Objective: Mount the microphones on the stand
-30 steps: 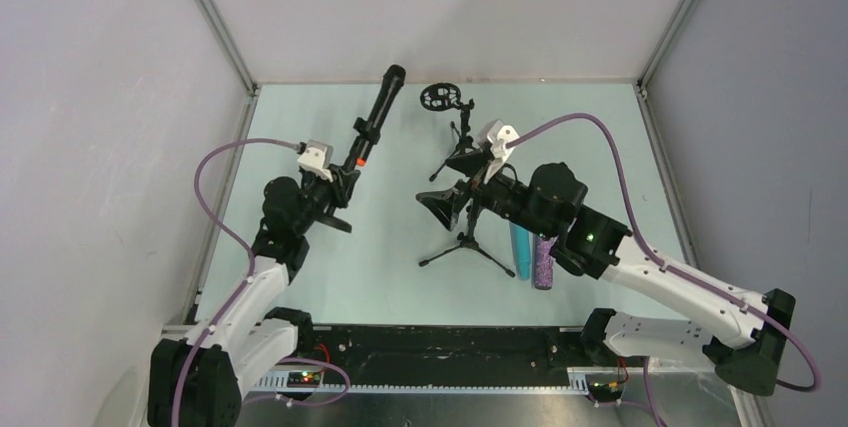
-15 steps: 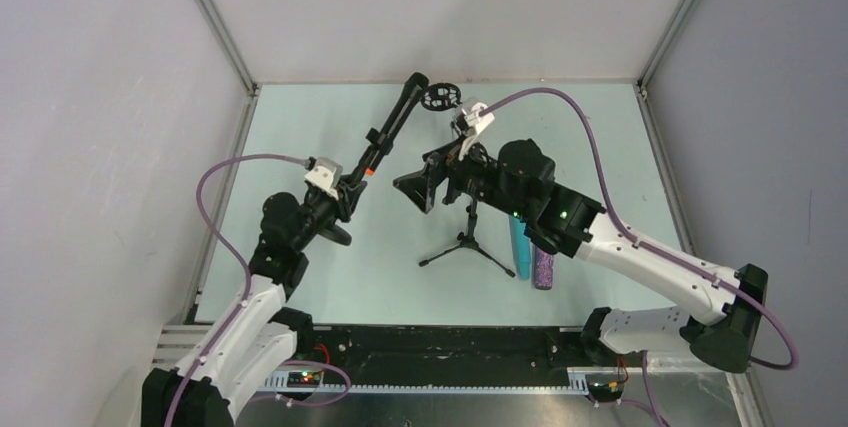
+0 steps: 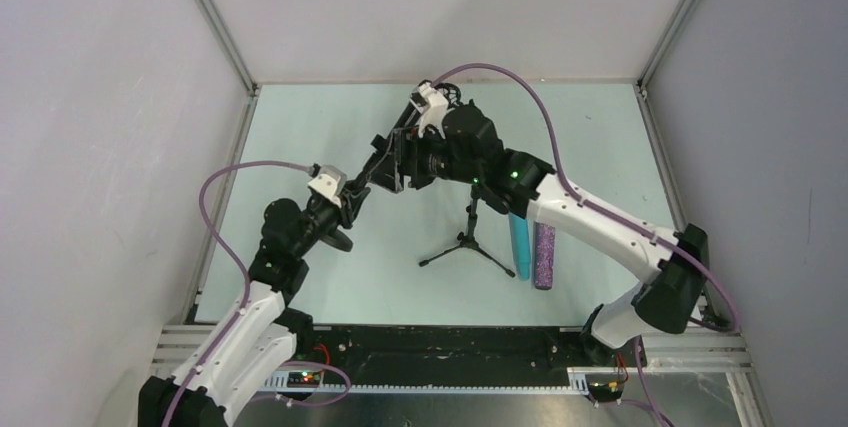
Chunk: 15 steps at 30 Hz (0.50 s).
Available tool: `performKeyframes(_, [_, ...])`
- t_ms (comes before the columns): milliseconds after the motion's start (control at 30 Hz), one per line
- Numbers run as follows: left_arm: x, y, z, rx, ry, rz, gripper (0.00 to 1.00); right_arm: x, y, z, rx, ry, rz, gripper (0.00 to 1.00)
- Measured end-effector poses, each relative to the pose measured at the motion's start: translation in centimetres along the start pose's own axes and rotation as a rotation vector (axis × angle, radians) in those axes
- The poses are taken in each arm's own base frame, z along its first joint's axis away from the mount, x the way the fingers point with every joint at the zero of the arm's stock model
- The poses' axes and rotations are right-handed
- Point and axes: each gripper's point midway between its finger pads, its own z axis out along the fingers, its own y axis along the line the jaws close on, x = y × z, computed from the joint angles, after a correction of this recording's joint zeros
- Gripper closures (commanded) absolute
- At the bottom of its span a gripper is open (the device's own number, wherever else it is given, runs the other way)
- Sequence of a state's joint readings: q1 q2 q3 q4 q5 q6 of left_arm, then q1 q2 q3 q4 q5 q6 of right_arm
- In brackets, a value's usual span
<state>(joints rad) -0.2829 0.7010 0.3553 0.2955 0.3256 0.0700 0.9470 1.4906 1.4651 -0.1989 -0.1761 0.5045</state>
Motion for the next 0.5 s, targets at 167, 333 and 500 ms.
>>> performKeyframes(167, [-0.2, -0.2, -0.1, 0.002, -0.004, 0.013, 1.0, 1.5, -2.5, 2.0, 0.068, 0.094, 0.131, 0.3])
performKeyframes(333, [-0.3, -0.2, -0.5, -0.014, -0.021, 0.033, 1.0, 1.0, -3.4, 3.3, 0.116, 0.138, 0.184, 0.26])
performKeyframes(500, [-0.2, -0.2, -0.8, -0.033, -0.026, 0.051, 1.0, 0.1, -3.1, 4.7, 0.116, 0.16, 0.209, 0.26])
